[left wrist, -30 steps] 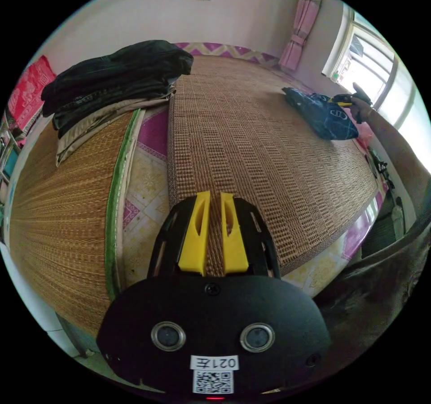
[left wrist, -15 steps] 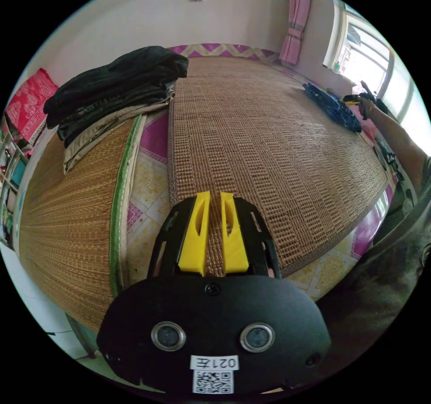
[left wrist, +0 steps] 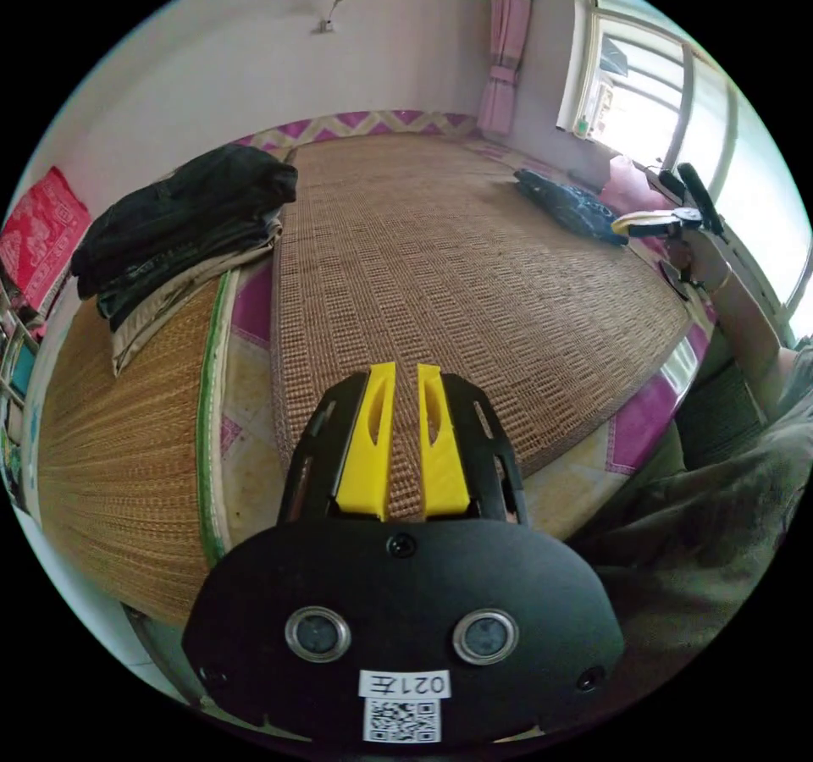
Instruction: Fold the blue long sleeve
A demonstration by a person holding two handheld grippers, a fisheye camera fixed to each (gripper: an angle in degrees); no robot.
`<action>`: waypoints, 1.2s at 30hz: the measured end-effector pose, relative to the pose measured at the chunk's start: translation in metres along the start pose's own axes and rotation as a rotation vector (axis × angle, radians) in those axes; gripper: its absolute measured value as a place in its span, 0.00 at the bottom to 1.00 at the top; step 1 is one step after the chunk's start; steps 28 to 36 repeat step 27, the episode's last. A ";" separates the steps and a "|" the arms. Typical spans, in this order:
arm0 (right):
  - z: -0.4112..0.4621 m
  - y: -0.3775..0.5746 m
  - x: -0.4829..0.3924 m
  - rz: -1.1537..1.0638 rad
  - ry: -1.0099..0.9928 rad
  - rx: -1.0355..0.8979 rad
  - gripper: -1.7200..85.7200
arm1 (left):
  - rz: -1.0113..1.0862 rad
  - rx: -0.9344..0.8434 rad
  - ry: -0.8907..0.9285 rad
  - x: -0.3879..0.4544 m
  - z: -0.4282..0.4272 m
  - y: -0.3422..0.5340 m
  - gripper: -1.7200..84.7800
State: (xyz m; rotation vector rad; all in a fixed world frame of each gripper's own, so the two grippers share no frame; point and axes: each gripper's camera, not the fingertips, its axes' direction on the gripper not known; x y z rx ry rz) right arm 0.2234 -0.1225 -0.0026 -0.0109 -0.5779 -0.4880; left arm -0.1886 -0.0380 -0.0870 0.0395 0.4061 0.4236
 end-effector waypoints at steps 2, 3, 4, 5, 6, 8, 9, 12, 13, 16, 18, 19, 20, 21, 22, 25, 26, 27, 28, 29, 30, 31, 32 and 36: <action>0.032 0.011 -0.033 -0.012 0.010 -0.092 0.13 | -0.031 -0.028 -0.011 0.004 0.004 0.002 0.07; 0.039 0.014 -0.041 -0.012 0.035 -0.103 0.14 | -0.040 -0.039 -0.015 0.004 0.006 0.002 0.08; 0.050 0.019 -0.053 -0.001 0.081 -0.118 0.14 | -0.065 -0.060 -0.029 0.006 0.010 0.003 0.09; 0.059 0.023 -0.063 0.018 0.127 -0.123 0.15 | -0.091 -0.082 -0.043 0.007 0.014 0.004 0.11; 0.062 0.024 -0.067 0.031 0.151 -0.117 0.16 | -0.103 -0.088 -0.052 0.008 0.015 0.005 0.11; 0.074 0.031 -0.078 0.090 0.185 -0.100 0.17 | -0.147 -0.077 -0.087 0.012 0.018 0.010 0.12; 0.078 0.033 -0.080 0.106 0.180 -0.101 0.17 | -0.153 -0.073 -0.095 0.013 0.018 0.011 0.12; 0.088 0.041 -0.082 0.181 0.159 -0.050 0.18 | -0.164 -0.049 -0.117 0.016 0.015 0.018 0.12; 0.091 0.044 -0.084 0.194 0.165 -0.035 0.18 | -0.162 -0.051 -0.120 0.016 0.013 0.019 0.12; 0.101 0.052 -0.093 0.206 0.194 0.006 0.18 | -0.164 -0.054 -0.113 0.015 0.009 0.023 0.12; 0.106 0.057 -0.096 0.222 0.195 0.035 0.18 | -0.170 -0.054 -0.105 0.014 0.006 0.025 0.12; 0.110 0.060 -0.098 0.224 0.196 0.040 0.18 | -0.171 -0.055 -0.103 0.013 0.004 0.027 0.12; 0.113 0.062 -0.099 0.226 0.197 0.041 0.18 | -0.170 -0.055 -0.106 0.013 0.002 0.028 0.12; 0.115 0.062 -0.100 0.231 0.196 0.043 0.18 | -0.168 -0.055 -0.109 0.014 0.001 0.029 0.12; 0.118 0.064 -0.102 0.231 0.199 0.044 0.18 | -0.164 -0.056 -0.116 0.014 -0.001 0.031 0.12; 0.127 0.068 -0.105 0.231 0.199 0.045 0.18 | -0.162 -0.057 -0.119 0.014 -0.007 0.035 0.12; 0.130 0.070 -0.106 0.233 0.195 0.045 0.18 | -0.165 -0.057 -0.115 0.013 -0.010 0.037 0.12; 0.132 0.071 -0.106 0.233 0.194 0.045 0.18 | -0.166 -0.057 -0.114 0.012 -0.011 0.038 0.12; 0.132 0.071 -0.106 0.233 0.194 0.045 0.18 | -0.166 -0.057 -0.114 0.012 -0.011 0.038 0.12; 0.132 0.071 -0.106 0.233 0.194 0.045 0.18 | -0.166 -0.057 -0.114 0.012 -0.011 0.038 0.12; 0.132 0.071 -0.106 0.233 0.194 0.045 0.18 | -0.166 -0.057 -0.114 0.012 -0.011 0.038 0.12; 0.132 0.071 -0.106 0.233 0.194 0.045 0.18 | -0.166 -0.057 -0.114 0.012 -0.011 0.038 0.12; 0.132 0.071 -0.106 0.233 0.194 0.045 0.18 | -0.166 -0.057 -0.114 0.012 -0.011 0.038 0.12; 0.132 0.071 -0.106 0.233 0.194 0.045 0.18 | -0.166 -0.057 -0.114 0.012 -0.011 0.038 0.12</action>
